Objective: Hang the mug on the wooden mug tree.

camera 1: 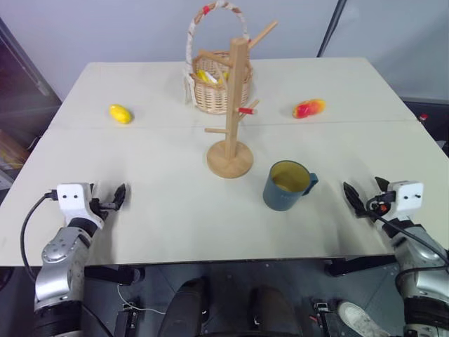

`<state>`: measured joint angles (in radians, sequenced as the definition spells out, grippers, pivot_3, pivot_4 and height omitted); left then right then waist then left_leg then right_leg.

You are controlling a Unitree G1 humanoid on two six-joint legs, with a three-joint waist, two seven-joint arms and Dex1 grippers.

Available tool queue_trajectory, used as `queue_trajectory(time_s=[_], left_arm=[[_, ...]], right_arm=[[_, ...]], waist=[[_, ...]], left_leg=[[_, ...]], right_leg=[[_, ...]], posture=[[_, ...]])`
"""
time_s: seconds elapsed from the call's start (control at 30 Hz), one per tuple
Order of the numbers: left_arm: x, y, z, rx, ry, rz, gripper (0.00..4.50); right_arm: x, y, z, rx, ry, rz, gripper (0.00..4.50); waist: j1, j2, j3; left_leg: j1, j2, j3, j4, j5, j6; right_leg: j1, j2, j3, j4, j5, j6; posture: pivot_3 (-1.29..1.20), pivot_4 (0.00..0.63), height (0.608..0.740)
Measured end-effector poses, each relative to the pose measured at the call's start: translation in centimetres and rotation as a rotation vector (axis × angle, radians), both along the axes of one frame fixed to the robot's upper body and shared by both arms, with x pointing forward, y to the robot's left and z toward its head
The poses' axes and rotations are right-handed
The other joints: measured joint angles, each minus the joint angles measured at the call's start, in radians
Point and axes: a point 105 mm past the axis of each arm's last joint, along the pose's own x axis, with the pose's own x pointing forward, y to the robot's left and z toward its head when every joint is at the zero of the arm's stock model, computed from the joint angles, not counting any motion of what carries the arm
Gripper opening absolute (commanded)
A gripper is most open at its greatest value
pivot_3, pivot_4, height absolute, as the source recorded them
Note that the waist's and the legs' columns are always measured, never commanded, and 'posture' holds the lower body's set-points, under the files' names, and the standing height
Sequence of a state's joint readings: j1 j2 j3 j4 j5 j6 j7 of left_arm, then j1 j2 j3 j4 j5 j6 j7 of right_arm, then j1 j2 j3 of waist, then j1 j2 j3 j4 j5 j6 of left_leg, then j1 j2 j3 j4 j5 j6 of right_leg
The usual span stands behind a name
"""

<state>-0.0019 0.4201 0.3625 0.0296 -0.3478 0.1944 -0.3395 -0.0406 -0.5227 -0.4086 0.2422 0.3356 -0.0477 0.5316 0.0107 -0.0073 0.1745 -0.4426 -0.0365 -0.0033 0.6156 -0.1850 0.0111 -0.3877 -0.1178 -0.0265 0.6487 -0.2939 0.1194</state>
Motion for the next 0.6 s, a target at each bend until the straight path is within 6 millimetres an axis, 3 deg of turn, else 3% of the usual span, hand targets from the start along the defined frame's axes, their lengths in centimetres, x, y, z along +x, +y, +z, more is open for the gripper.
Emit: queue_trajectory(time_s=[0.43,0.6], left_arm=[[1.5,-2.6,0.9,-0.026,-0.028,-0.134,4.5],[1.8,-5.6,1.5,-0.019,-0.056,-0.306,4.5]], right_arm=[[-1.5,-0.3,-0.8,-0.006,0.019,-0.014,4.48],[-3.0,-0.7,-0.3,-0.008,0.001,-0.02,4.48]], waist=[[0.001,0.0,0.0],[0.001,0.0,0.0]], left_leg=[[0.0,0.0,0.0,0.0,0.0,0.0],[0.0,0.0,0.0,0.0,0.0,0.0]], right_leg=[[0.0,0.0,0.0,-0.001,0.0,0.0],[0.0,0.0,0.0,-0.001,0.0,-0.001]], posture=[[0.0,0.15,0.74],[0.0,0.15,0.74]])
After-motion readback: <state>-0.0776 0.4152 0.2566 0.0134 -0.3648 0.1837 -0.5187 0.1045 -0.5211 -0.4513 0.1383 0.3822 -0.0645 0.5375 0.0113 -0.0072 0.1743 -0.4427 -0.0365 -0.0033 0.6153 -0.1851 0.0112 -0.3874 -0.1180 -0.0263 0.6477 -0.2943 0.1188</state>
